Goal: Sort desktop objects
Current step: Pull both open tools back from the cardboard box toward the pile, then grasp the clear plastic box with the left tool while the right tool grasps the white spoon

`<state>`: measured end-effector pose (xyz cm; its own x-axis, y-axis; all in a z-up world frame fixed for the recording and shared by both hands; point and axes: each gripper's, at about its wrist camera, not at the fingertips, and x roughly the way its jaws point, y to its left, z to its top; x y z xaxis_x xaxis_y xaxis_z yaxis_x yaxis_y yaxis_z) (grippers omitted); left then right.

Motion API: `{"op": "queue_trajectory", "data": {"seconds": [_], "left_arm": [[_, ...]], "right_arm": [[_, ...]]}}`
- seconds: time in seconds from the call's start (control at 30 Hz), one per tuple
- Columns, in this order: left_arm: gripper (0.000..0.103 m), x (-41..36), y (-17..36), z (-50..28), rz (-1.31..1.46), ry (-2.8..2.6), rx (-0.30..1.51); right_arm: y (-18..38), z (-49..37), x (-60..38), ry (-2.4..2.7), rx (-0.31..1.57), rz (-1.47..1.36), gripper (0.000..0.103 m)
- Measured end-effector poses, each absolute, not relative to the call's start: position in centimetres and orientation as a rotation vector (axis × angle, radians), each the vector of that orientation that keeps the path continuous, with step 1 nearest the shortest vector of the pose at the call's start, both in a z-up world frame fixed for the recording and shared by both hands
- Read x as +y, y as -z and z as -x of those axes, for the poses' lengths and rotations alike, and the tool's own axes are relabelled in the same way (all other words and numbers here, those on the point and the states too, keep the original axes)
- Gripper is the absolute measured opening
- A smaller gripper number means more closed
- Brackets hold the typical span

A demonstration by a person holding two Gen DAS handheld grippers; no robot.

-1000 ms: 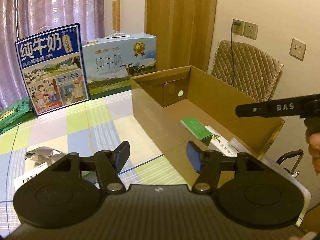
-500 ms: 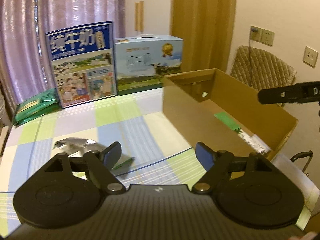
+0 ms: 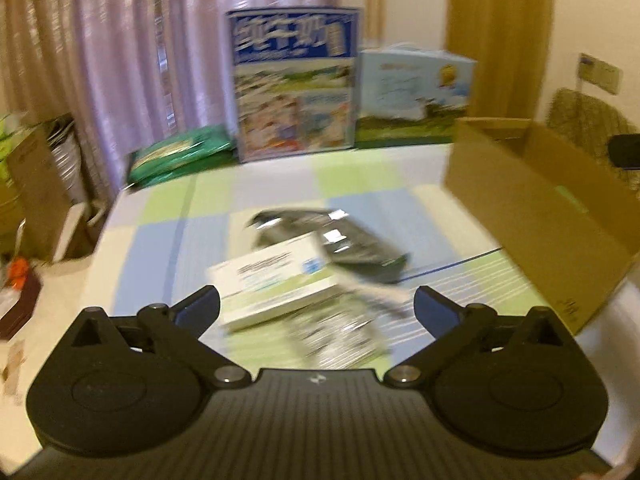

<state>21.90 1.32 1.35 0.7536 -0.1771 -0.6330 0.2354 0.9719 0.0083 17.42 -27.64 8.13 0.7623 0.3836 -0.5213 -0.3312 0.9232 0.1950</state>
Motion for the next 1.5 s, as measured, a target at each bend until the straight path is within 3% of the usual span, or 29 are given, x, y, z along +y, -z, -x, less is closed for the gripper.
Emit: {"op": "queue_trajectory", "data": {"seconds": [0.3, 0.67, 0.97, 1.37, 1.5], "left_arm": [[0.101, 5.6, -0.3, -21.2, -0.066, 0.154, 0.712], [0.101, 2.8, 2.6, -22.6, -0.104, 0.233, 0.798], [0.101, 0.7, 5.5, -24.2, -0.096, 0.266, 0.825], [0.101, -0.9, 8.1, -26.2, -0.071, 0.265, 0.792], [0.099, -1.0, 8.5, -26.7, -0.044, 0.254, 0.786]], "right_arm": [[-4.4, -17.8, -22.8, -0.467, 0.643, -0.074, 0.101], [0.3, -20.1, -21.1, -0.473, 0.745, -0.126, 0.101], [3.6, -23.3, -20.3, -0.484, 0.817, -0.013, 0.1], [5.6, -25.8, -20.9, -0.481, 0.87, -0.022, 0.061], [5.8, -26.2, -20.8, -0.491, 0.875, -0.023, 0.06]]}}
